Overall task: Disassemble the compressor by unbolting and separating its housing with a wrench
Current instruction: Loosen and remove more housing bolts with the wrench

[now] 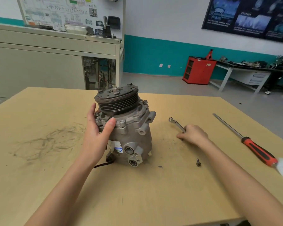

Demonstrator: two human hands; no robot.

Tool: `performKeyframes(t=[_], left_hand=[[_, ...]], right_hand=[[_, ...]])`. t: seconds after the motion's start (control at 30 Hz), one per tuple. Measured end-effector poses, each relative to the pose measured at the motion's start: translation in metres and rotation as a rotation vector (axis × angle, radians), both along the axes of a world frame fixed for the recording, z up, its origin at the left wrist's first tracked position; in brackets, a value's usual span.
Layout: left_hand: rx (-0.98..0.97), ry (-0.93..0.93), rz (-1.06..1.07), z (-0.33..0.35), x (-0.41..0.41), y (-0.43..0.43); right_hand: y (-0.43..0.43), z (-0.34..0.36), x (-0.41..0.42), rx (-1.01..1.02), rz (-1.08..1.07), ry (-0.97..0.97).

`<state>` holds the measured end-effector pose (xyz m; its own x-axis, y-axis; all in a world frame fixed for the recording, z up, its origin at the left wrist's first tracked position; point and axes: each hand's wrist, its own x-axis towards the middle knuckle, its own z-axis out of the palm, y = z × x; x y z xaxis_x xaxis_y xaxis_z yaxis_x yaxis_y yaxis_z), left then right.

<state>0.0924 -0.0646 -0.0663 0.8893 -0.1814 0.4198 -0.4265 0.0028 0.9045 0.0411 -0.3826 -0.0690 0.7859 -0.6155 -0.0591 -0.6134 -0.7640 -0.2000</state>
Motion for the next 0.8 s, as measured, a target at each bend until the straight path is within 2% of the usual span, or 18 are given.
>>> performKeyframes(t=[0.17,0.33,0.43,0.53,0.63,0.8], left_hand=[[-0.002,-0.006,0.012,-0.001,0.001,-0.001],[-0.023,0.013,0.005,0.002,-0.001,-0.001],[-0.026,0.029,0.002,0.003,-0.003,0.0],[-0.032,0.033,-0.001,0.004,-0.004,0.0],[-0.03,0.027,-0.003,0.004,-0.005,-0.001],[-0.005,0.035,-0.006,0.008,-0.009,0.0]], right_hand=[[-0.004,0.01,-0.032,0.052,-0.014,-0.13],[-0.003,0.0,-0.097,0.138,0.05,0.058],[0.006,-0.009,-0.112,0.097,0.039,0.035],[0.01,-0.014,-0.107,-0.055,0.045,0.044],[0.011,-0.014,-0.084,-0.122,0.055,0.013],[0.004,-0.001,-0.026,-0.034,-0.021,-0.066]])
